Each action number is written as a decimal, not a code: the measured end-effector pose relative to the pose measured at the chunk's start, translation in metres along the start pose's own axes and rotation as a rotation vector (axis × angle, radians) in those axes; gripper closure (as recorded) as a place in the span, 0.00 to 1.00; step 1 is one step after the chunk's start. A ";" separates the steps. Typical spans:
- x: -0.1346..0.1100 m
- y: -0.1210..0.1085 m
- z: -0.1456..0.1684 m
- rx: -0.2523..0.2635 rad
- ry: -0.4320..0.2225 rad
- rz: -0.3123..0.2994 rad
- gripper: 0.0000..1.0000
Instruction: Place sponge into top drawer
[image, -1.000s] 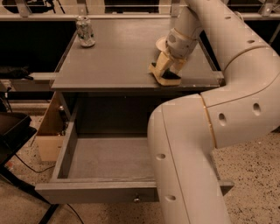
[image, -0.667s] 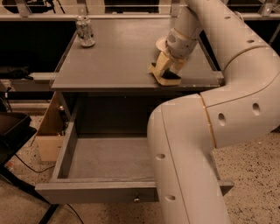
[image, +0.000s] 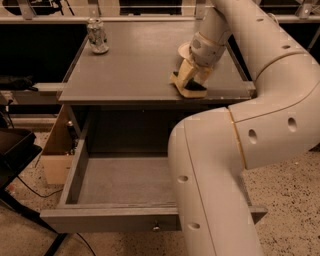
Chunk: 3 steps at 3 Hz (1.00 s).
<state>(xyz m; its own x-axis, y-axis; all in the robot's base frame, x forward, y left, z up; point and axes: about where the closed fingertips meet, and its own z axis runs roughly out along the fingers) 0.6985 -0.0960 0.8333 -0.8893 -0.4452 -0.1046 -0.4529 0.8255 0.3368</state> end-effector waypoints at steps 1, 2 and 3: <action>0.000 0.000 0.000 0.000 0.000 0.000 0.82; 0.000 0.000 0.000 0.000 0.000 0.000 0.59; 0.000 0.000 0.000 0.000 0.000 0.000 0.36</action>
Offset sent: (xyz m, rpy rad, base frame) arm 0.0000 0.0000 0.0000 0.0000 0.0000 0.0000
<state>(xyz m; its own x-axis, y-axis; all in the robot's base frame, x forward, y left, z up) 0.6985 -0.0960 0.8333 -0.8893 -0.4452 -0.1047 -0.4529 0.8255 0.3367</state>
